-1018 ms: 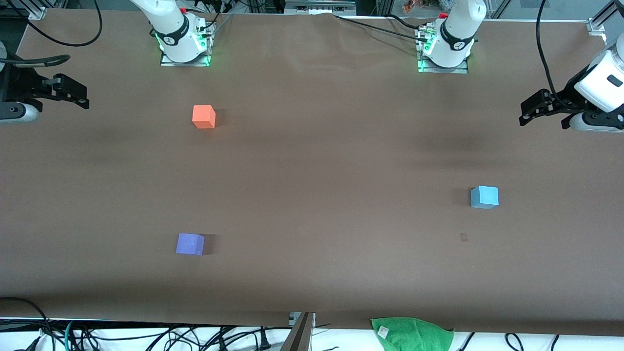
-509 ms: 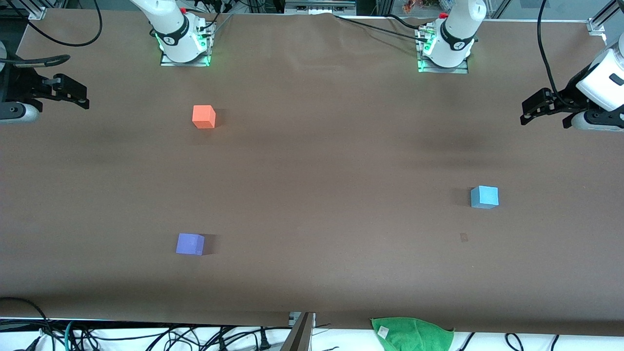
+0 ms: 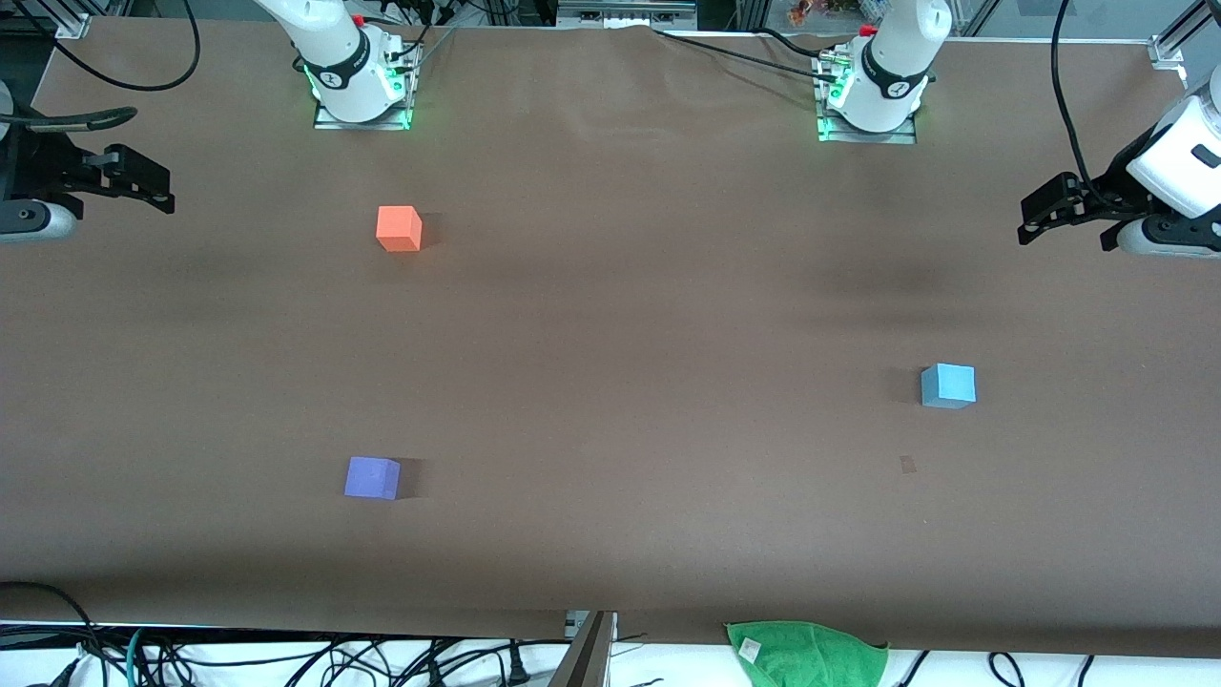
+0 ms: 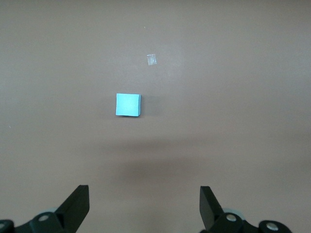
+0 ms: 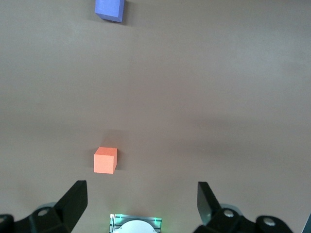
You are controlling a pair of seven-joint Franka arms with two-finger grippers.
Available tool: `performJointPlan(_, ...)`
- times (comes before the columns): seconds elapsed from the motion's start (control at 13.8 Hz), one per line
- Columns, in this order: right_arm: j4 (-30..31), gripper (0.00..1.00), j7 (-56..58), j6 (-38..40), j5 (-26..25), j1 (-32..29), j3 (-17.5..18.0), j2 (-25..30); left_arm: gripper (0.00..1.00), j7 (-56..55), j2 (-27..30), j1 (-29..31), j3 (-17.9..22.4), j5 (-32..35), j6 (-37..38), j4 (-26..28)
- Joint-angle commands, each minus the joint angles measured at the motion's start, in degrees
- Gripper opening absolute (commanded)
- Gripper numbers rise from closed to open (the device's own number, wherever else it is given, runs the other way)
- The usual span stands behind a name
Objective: Place blue block between orange and purple blocks
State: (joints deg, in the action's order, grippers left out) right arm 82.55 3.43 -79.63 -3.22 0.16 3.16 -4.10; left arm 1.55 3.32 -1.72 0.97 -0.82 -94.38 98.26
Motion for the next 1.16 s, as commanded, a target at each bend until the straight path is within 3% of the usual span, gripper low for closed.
performJointPlan(0.0,0.42,1.0,-0.62,-0.17,-0.21,-0.51,0.62,0.41,1.0,0.12,-0.24,0.05,-0.09,0.9,0.87,-0.96)
performJointPlan(0.44,0.42,1.0,-0.62,-0.17,-0.21,-0.59,0.62,0.41,1.0,0.12,-1.38,0.05,0.26,0.47,1.3,-1.57)
performJointPlan(0.73,0.33,1.0,-0.62,-0.18,-0.21,-0.51,0.62,0.41,1.0,-0.23,-4.54,0.14,0.35,0.9,5.77,-7.01)
performJointPlan(1.09,0.42,1.0,-0.62,-0.44,-0.12,-0.59,0.71,-0.02,1.0,0.29,-4.99,0.23,0.26,0.82,6.23,-7.47)
